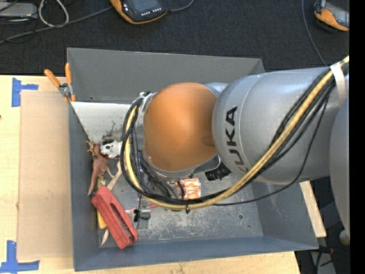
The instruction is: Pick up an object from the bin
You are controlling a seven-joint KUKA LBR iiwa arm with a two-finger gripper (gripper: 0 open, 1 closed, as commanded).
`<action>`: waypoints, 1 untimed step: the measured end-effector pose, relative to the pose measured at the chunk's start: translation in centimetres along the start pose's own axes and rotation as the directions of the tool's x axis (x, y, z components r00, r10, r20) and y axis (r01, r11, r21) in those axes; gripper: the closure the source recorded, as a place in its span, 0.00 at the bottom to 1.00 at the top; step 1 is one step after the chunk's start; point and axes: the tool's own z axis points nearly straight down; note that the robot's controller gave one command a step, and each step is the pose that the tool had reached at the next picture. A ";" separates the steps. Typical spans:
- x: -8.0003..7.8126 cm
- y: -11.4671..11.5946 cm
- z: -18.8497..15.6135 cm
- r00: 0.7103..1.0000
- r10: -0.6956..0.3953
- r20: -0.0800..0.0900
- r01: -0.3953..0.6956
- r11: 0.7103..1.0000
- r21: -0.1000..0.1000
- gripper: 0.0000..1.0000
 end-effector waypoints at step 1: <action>-0.2 -0.2 -0.4 1.000 0.005 0.007 -0.005 1.000 -0.002 0.00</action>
Offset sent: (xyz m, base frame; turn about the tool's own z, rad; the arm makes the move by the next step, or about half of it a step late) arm -0.0194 -0.0413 -0.1128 -0.1809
